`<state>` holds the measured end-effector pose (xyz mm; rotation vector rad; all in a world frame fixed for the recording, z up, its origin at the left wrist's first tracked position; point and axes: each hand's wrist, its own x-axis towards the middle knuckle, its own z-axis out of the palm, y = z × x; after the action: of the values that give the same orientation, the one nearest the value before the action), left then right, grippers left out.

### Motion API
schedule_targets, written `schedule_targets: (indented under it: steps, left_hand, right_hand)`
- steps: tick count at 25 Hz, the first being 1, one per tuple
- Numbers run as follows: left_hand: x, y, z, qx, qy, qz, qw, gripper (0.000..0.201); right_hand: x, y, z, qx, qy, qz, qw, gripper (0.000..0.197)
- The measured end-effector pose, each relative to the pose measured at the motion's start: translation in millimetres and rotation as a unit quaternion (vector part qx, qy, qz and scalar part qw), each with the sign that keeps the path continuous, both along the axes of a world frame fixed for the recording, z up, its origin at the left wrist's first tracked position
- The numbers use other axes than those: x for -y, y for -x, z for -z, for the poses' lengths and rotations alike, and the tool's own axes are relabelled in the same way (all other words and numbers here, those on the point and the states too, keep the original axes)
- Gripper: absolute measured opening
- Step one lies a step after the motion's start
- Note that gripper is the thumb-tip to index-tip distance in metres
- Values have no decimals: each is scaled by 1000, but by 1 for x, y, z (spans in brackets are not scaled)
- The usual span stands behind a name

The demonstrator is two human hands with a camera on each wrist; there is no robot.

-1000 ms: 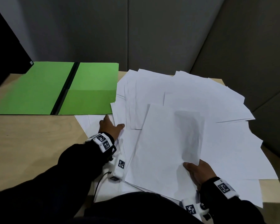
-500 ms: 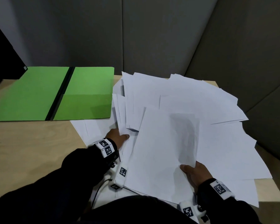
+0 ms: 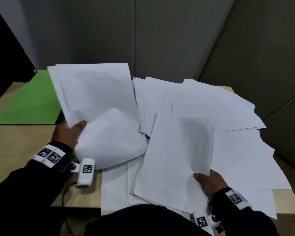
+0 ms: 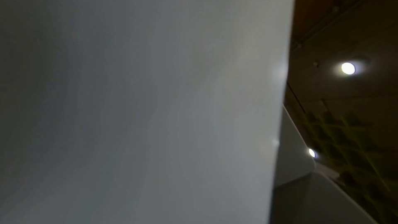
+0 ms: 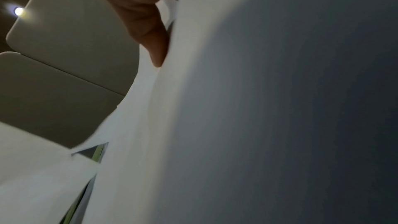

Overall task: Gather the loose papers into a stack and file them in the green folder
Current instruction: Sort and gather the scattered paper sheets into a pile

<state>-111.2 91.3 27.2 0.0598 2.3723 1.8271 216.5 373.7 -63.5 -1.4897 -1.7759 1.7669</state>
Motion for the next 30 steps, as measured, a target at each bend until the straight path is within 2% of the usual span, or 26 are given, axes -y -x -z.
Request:
schedule_targets:
  steps: [3, 6, 9, 12, 14, 15, 17, 18, 21, 22, 24, 26, 30]
  left_hand:
    - [22, 4, -9, -15, -50, -23, 998, 23]
    - [24, -1, -7, 55, -85, 24, 995, 10]
    - [-2, -20, 7, 173, -116, 116, 971, 12]
    - [-37, -45, 24, 221, -84, 188, 953, 35]
    - [-59, -52, 34, 186, -7, 256, 948, 47]
    - [-69, -56, 35, 154, 58, 301, 939, 48]
    - [-88, -62, 37, 73, 182, 344, 918, 43]
    - [-98, -68, 37, 46, 214, 350, 911, 43]
    - [-126, -86, 42, 16, 268, 364, 892, 49]
    - [-135, -91, 45, 13, 283, 372, 884, 52]
    - [-146, -98, 50, 14, 304, 381, 873, 54]
    - [-151, -100, 53, 9, 308, 378, 873, 54]
    - [-152, -82, 52, -3, 244, 312, 918, 65]
  right_hand:
    - [-1, -2, -5, -7, -10, -10, 1000, 10]
    - [-1, -2, -9, -22, 0, -14, 1000, 12]
    - [-3, -3, -6, -16, 21, 2, 1000, 14]
    - [-5, -1, -7, -8, 37, 21, 999, 24]
    - [-3, 1, -14, -20, 61, 32, 997, 22]
    - [-4, 0, -14, -37, 99, 51, 993, 22]
    - [-6, 2, -14, -53, 139, 94, 984, 35]
    - [-4, 3, -15, -59, 150, 98, 982, 39]
    - [-2, 5, -7, -39, 91, 63, 993, 66]
    - [-2, 4, -8, -35, 79, 63, 994, 62]
    - [1, 2, -11, -39, 68, 45, 996, 40]
    - [2, 0, -13, -29, 33, 17, 999, 39]
    - [1, 0, -14, 1, 0, 0, 1000, 14]
